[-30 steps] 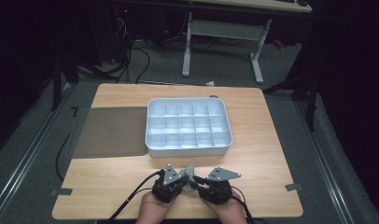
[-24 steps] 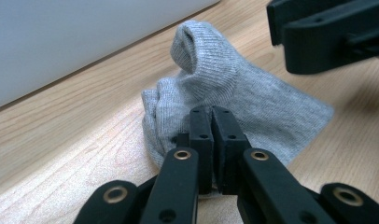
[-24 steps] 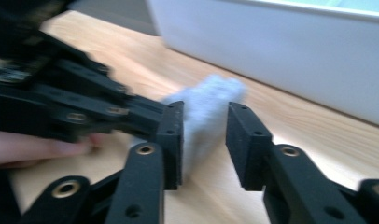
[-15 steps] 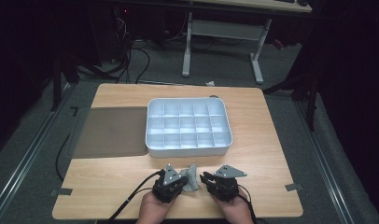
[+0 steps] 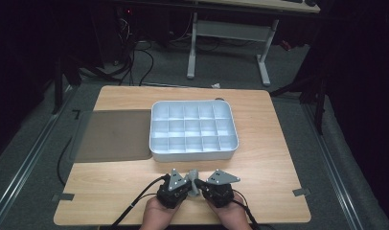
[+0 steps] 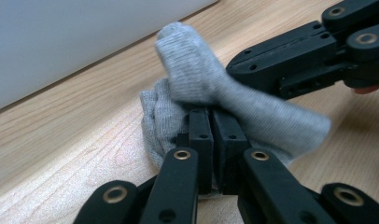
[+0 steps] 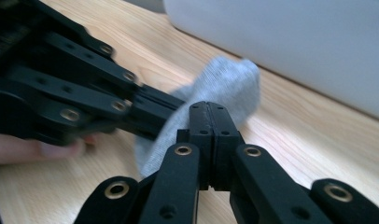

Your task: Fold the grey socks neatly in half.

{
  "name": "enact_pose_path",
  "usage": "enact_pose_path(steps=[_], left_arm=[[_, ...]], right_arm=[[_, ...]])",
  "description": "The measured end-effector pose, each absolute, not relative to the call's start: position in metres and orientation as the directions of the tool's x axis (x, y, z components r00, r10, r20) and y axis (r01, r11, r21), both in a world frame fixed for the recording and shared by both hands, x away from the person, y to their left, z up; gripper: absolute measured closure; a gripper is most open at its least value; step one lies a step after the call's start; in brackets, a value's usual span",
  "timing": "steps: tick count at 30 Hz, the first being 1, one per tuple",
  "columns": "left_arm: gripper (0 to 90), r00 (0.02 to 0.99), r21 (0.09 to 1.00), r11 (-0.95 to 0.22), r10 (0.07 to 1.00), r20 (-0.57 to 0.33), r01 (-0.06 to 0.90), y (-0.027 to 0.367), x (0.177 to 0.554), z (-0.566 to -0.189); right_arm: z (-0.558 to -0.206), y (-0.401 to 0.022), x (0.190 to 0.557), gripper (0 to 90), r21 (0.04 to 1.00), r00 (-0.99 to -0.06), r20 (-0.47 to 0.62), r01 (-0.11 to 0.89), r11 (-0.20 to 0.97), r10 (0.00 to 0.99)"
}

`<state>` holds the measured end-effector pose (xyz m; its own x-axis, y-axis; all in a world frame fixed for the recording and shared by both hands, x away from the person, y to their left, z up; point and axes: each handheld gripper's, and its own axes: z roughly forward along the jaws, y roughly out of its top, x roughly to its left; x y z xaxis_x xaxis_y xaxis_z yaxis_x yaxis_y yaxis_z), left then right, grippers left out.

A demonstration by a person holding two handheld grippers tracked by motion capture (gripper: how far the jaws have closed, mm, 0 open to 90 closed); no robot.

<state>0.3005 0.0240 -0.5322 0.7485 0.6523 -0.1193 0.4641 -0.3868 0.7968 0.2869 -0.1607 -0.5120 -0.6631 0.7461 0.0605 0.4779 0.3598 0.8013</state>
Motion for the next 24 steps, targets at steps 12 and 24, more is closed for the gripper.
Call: enact_pose_path(steps=[12, 24], left_arm=[[85.2, 0.740, 0.819, -0.330, 0.653, -0.161, 0.470, 0.028, 0.301, -0.530], [82.7, 0.668, 0.823, -0.303, 0.735, -0.120, 0.481, 0.065, 0.306, -0.523]], right_arm=[[-0.516, -0.168, 0.290, 90.0, 0.799, -0.646, 0.048, 0.482, 0.359, 0.762], [-0.518, -0.174, 0.291, 90.0, 0.791, -0.635, 0.053, 0.498, 0.356, 0.771]])
